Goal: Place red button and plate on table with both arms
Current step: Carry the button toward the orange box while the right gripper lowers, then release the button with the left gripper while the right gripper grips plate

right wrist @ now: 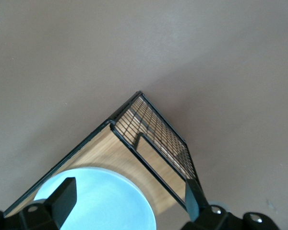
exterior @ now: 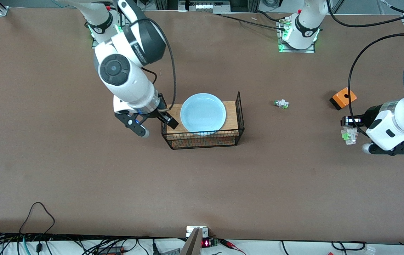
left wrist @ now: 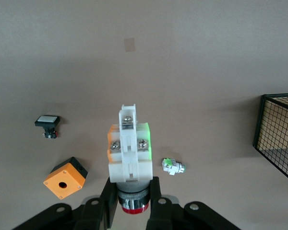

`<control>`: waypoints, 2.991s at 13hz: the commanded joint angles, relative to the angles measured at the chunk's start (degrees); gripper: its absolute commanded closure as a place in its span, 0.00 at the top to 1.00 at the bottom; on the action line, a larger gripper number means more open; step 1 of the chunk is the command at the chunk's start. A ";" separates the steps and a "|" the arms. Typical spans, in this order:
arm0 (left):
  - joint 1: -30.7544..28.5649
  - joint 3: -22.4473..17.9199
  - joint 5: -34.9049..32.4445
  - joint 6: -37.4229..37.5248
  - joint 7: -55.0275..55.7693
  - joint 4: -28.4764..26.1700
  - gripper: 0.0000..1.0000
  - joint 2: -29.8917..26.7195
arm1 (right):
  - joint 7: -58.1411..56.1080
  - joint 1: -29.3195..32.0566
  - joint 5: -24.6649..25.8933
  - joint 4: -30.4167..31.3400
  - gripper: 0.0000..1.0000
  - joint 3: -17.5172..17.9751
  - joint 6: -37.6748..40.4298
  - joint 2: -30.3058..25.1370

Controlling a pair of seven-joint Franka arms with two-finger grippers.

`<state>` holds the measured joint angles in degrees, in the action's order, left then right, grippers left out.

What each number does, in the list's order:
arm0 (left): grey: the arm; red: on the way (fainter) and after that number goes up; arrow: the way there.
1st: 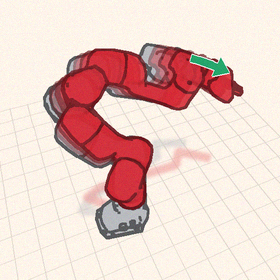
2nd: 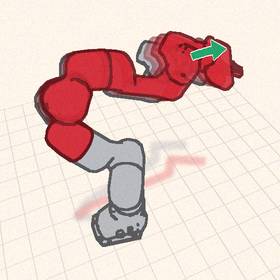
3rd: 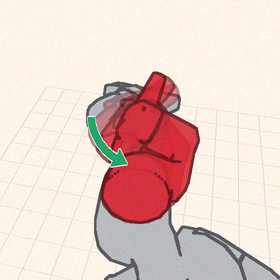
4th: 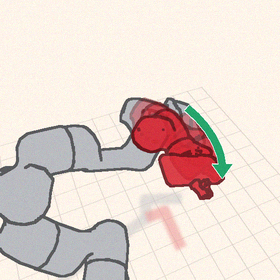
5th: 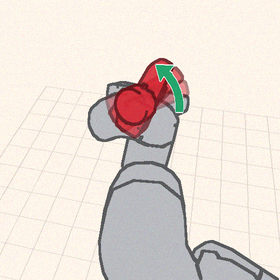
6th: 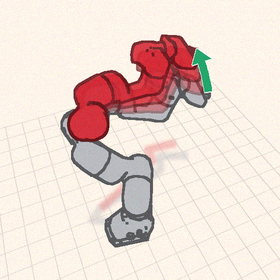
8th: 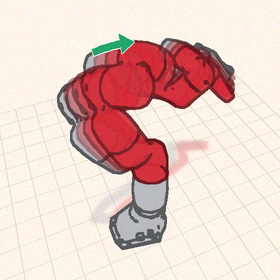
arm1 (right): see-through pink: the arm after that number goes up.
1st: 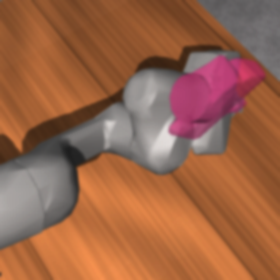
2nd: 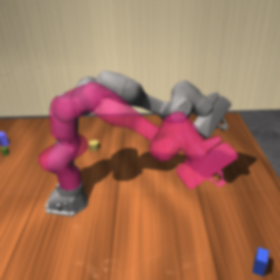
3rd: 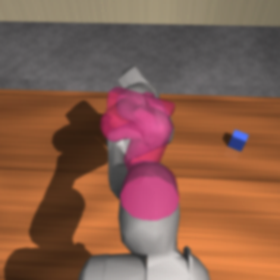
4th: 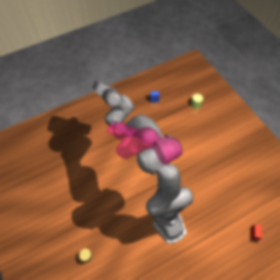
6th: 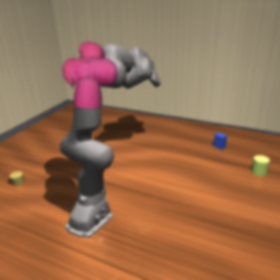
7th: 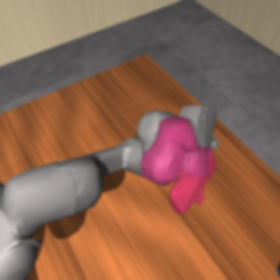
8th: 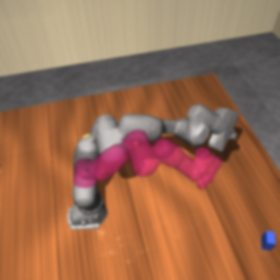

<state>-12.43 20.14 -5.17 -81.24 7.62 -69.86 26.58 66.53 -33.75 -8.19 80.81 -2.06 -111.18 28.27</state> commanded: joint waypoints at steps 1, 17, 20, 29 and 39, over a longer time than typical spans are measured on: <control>1.18 -3.60 -0.64 -8.36 -3.39 -12.96 0.00 -8.27 | 0.97 -2.19 4.12 -1.53 1.00 -0.40 0.08 1.09; -3.04 -7.05 1.65 -40.30 -9.29 -47.98 0.00 -10.06 | 1.75 -9.14 12.14 -1.62 1.00 -0.66 9.31 -2.34; -3.04 -7.05 1.65 -41.45 -9.37 -48.96 0.00 -6.82 | 10.34 -8.88 11.97 -1.62 1.00 -0.57 7.74 -0.50; -3.04 -7.14 1.39 -41.81 -11.57 -48.96 0.35 -3.29 | 13.97 -9.41 9.68 -1.62 1.00 -0.22 -1.23 3.19; -2.77 -6.96 1.65 -36.46 -11.13 -45.20 1.00 -12.23 | 12.92 -11.16 9.24 -0.74 1.00 -0.22 -5.19 5.57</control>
<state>-15.45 13.17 -4.49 -121.69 -2.49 -116.84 19.72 79.20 -44.19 1.11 79.66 -2.24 -116.70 33.80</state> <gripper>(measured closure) 0.000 0.000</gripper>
